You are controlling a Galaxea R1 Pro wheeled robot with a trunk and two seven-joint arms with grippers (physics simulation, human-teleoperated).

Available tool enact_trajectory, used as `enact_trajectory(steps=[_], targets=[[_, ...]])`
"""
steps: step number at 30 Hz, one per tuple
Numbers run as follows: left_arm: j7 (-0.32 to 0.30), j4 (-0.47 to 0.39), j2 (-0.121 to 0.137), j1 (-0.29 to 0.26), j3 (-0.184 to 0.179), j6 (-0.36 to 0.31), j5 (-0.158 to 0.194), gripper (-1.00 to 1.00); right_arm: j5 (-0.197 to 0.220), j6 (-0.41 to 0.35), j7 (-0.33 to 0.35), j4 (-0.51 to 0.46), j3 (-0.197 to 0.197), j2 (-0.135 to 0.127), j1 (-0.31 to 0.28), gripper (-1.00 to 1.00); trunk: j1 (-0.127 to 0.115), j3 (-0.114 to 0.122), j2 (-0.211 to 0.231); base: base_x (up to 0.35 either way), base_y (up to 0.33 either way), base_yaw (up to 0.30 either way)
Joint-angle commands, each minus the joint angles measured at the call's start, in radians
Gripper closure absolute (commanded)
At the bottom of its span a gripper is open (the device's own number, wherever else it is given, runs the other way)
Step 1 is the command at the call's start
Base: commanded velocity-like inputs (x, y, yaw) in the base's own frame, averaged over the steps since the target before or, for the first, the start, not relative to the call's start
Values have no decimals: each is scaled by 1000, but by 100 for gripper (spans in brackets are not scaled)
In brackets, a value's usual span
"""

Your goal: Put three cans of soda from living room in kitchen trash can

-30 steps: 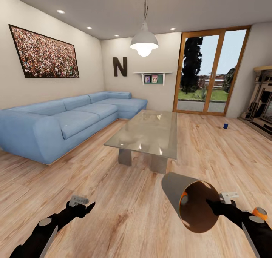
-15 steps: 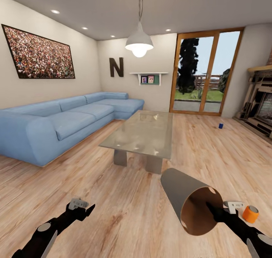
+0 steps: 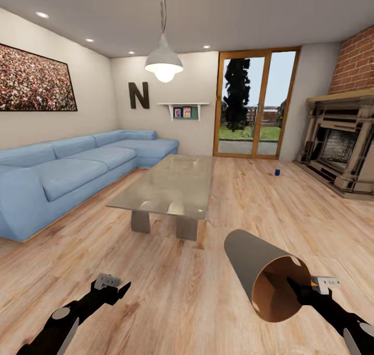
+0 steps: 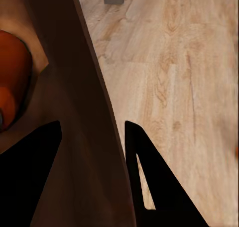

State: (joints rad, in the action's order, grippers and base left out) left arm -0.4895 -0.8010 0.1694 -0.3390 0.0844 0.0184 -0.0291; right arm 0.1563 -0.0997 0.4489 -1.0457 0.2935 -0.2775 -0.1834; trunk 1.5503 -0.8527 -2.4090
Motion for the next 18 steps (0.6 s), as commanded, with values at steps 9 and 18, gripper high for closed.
enact_trajectory(steps=[9, 18], targets=[[28, 8, 0, 0, 0, 0, 0, -100, 11, -1, 4, -1, 8, 0, -1, 100, 0, 10, 0, 0, -304, -196], [40, 9, 0, 0, -1, 1, 0, -100, 11, -2, 4, -1, 25, 3, -1, 100, 0, 20, 0, 53, -308, -198]])
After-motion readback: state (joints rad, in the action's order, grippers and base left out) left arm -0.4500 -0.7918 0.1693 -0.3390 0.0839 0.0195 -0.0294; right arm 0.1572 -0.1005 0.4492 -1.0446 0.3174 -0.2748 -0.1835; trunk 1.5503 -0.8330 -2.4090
